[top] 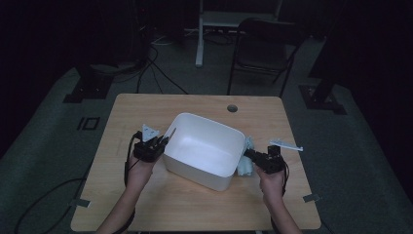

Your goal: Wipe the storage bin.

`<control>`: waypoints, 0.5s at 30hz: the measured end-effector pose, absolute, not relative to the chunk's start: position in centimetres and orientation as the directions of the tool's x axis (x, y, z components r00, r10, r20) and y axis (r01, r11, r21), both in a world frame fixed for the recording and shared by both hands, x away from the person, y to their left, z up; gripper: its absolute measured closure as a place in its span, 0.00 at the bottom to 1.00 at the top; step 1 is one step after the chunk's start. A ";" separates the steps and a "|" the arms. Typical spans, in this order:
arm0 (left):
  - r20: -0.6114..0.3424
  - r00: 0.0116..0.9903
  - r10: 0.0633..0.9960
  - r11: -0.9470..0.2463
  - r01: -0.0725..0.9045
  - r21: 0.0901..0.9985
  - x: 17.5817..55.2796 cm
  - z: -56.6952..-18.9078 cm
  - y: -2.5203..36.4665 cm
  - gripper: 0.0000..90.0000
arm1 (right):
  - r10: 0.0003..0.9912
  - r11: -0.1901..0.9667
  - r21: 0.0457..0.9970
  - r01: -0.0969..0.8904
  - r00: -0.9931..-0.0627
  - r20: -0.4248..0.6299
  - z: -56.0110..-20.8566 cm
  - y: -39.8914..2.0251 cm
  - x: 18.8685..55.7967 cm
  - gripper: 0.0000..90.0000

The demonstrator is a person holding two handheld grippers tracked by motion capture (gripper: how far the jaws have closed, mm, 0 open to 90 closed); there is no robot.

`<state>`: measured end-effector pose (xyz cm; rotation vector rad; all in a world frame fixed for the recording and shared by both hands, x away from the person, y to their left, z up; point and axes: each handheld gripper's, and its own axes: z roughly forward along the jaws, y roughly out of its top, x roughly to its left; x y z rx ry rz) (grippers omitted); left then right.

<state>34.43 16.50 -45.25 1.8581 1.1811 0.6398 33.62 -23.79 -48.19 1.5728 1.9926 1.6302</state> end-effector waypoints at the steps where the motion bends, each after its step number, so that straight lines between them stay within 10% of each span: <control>1: -0.009 0.428 0.904 -0.221 0.483 0.847 34.4 -45.3 16.5 0.92 | 0.760 -0.121 0.774 0.622 -0.443 0.475 -48.6 -23.7 33.7 0.94; 15: -0.009 0.424 0.906 -0.217 0.482 0.849 34.5 -45.3 16.4 0.92 | 0.738 -0.165 0.799 0.578 -0.465 0.489 -47.6 -24.5 34.4 0.94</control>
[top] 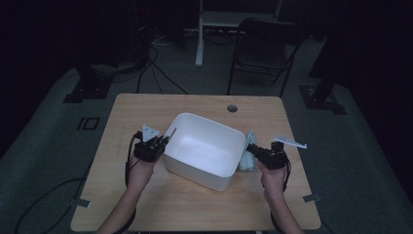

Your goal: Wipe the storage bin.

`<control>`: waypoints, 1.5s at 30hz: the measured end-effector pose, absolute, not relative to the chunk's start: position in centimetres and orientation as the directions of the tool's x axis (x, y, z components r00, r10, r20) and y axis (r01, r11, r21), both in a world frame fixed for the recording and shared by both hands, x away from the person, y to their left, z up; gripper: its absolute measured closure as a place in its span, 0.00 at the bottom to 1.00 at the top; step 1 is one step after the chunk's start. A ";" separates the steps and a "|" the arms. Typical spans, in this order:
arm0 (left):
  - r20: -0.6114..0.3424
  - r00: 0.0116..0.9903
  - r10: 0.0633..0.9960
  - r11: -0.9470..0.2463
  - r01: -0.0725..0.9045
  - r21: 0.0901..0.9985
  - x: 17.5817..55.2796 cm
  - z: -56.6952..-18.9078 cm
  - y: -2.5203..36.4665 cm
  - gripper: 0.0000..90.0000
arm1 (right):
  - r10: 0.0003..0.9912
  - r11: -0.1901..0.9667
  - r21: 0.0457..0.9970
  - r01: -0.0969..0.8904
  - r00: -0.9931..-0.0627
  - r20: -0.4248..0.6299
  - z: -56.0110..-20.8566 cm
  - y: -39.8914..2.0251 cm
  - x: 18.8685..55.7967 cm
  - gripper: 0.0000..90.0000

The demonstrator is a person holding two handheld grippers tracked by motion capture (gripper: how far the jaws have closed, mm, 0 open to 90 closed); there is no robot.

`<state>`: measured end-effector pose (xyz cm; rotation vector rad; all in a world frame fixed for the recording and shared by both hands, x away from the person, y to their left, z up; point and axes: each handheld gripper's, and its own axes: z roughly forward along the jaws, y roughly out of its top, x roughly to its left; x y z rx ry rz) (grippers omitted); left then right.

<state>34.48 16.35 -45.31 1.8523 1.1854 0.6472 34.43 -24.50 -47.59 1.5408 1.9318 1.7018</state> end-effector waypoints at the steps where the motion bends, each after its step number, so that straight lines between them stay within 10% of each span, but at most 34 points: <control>1: -0.011 0.422 0.907 -0.215 0.483 0.849 34.5 -45.3 16.3 0.92 | 0.753 -0.151 0.794 0.588 -0.452 0.478 -48.0 -24.3 34.5 0.94; 18: -0.013 0.416 0.909 -0.209 0.483 0.850 34.4 -45.3 16.3 0.92 | 0.799 -0.107 0.655 0.748 -0.327 0.505 -55.2 -23.5 36.4 0.94; 45: -0.030 0.487 0.873 -0.237 0.476 0.847 30.7 -45.0 16.6 0.57 | 0.789 -0.169 0.714 0.679 -0.341 0.511 -51.9 -28.4 32.7 0.94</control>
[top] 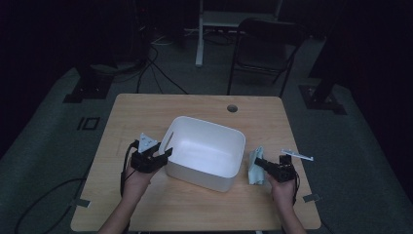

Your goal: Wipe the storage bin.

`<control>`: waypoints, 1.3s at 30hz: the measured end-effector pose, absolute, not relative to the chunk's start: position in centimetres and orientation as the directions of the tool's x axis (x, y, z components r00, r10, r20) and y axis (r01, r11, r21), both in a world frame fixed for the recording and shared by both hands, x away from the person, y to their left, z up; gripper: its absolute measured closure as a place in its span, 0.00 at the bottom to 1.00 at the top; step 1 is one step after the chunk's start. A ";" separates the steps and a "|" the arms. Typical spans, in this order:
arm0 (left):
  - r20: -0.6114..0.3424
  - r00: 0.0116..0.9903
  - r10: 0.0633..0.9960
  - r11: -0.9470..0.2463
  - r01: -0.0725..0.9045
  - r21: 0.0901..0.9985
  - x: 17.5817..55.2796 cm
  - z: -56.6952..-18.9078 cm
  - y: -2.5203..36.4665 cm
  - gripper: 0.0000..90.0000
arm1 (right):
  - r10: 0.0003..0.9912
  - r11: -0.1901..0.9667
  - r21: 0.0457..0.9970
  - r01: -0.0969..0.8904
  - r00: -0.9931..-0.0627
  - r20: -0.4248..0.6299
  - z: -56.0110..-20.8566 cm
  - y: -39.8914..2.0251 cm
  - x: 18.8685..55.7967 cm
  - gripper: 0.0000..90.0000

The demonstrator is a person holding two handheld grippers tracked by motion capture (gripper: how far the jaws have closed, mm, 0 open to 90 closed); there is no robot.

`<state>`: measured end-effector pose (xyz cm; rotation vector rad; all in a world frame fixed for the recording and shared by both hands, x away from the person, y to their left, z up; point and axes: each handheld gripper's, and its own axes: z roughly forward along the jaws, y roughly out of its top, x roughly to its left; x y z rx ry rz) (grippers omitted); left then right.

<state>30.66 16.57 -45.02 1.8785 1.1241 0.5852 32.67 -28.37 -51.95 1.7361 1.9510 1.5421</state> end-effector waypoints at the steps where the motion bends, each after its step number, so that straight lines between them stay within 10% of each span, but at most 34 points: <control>1: -0.027 0.490 0.872 -0.240 0.474 0.847 30.4 -45.0 16.5 0.57 | 0.789 -0.172 0.712 0.681 -0.338 0.514 -51.9 -28.5 32.5 0.94; 39: -0.045 0.579 0.814 -0.218 0.377 0.900 27.7 -43.1 18.5 0.46 | 0.784 -0.188 0.708 0.681 -0.330 0.526 -52.2 -29.0 31.7 0.93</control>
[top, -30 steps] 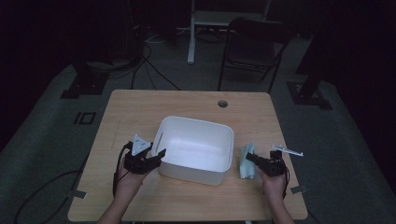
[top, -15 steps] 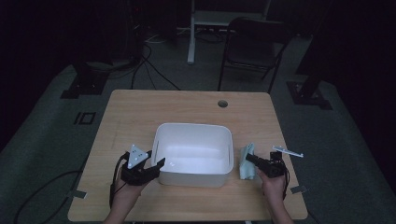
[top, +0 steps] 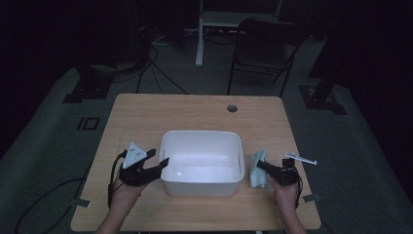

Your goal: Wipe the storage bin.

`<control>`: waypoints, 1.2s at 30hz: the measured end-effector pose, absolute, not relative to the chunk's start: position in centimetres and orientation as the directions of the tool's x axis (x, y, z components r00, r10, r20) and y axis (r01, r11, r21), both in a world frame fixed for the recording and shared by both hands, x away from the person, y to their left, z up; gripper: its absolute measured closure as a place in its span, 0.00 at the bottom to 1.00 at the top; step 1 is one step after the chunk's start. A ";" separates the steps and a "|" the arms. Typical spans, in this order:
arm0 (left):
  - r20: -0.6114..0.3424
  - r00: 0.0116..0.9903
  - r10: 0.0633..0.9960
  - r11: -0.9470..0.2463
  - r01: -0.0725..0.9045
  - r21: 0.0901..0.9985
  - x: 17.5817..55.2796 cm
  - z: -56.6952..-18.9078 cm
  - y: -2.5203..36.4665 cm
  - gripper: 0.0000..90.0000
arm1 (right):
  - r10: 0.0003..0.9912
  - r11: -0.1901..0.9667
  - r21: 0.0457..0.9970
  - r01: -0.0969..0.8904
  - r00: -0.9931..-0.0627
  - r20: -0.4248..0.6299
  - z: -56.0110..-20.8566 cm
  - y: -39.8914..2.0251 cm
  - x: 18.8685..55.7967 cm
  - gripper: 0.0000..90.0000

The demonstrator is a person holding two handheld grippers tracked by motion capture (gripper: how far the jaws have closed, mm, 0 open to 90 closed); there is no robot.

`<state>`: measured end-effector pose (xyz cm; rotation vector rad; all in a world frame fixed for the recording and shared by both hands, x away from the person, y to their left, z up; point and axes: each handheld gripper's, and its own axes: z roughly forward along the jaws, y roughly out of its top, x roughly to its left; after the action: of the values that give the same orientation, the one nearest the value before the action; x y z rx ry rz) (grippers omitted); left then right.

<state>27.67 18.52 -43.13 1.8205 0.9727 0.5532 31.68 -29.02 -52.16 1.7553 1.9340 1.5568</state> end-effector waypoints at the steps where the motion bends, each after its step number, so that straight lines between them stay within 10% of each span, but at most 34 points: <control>1: -0.035 0.575 0.817 -0.218 0.365 0.905 28.4 -43.1 18.6 0.46 | 0.786 -0.187 0.709 0.680 -0.329 0.524 -52.2 -29.0 31.7 0.93; 26: -0.053 0.724 0.688 -0.315 0.363 0.877 38.7 -44.0 17.7 0.57 | 0.788 -0.189 0.705 0.684 -0.323 0.525 -52.5 -29.5 31.5 0.93; 36: -0.049 0.701 0.712 -0.316 0.382 0.869 38.8 -44.3 17.7 0.86 | 0.784 -0.199 0.700 0.685 -0.317 0.533 -52.6 -29.8 31.5 0.93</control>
<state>38.84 17.72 -44.32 1.9392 0.8450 0.4277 31.53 -29.80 -52.61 1.7756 1.9229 1.5554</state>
